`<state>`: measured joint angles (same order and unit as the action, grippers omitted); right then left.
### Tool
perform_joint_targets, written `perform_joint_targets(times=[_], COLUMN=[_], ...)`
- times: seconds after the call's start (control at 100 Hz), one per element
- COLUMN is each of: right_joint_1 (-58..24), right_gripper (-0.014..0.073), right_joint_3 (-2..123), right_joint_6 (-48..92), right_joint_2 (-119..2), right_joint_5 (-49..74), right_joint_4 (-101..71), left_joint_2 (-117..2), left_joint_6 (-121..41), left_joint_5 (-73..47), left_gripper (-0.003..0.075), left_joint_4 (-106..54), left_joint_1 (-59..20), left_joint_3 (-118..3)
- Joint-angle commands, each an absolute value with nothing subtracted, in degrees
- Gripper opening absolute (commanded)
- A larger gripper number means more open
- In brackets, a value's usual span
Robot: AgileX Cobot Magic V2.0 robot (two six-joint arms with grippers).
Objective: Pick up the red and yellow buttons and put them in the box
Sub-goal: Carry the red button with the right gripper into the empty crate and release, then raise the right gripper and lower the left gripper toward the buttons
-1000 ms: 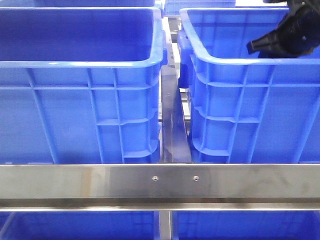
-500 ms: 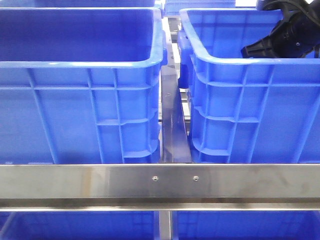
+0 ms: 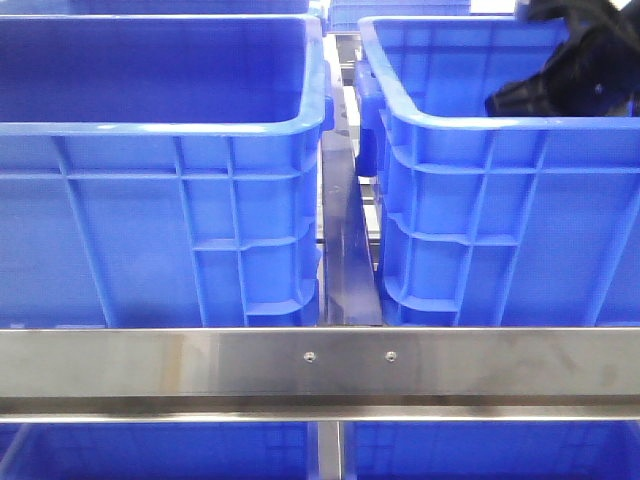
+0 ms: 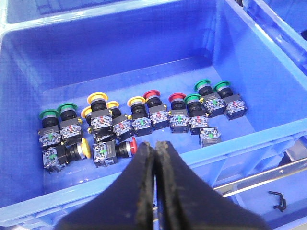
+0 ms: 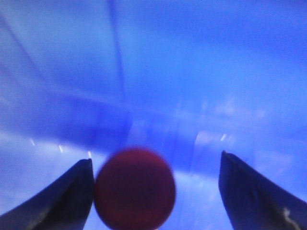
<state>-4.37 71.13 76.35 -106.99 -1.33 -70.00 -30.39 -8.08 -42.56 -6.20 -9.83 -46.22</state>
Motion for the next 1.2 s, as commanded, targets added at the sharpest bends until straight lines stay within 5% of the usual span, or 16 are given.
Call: perform_joint_targets(times=[0.0,1.19], right_joint_1=[-4.1,-4.1], right_gripper=[0.0566,0.056], right_joint_3=[72.6,32.8], right_joint_6=[76.9,76.9], right_joint_2=[-101.2,-40.7], right_joint_5=[-2.3,-1.3], right_joint_4=[-70.0,-79.6], left_joint_2=[-30.6,-30.6], left_joint_6=[-7.7,-7.7], left_joint_5=[-38.3,-38.3], left_gripper=[-0.0019,-0.0019], left_joint_4=[-7.1,-7.8], left_joint_1=[-9.8,-9.8], left_joint_3=[-47.7,-47.7])
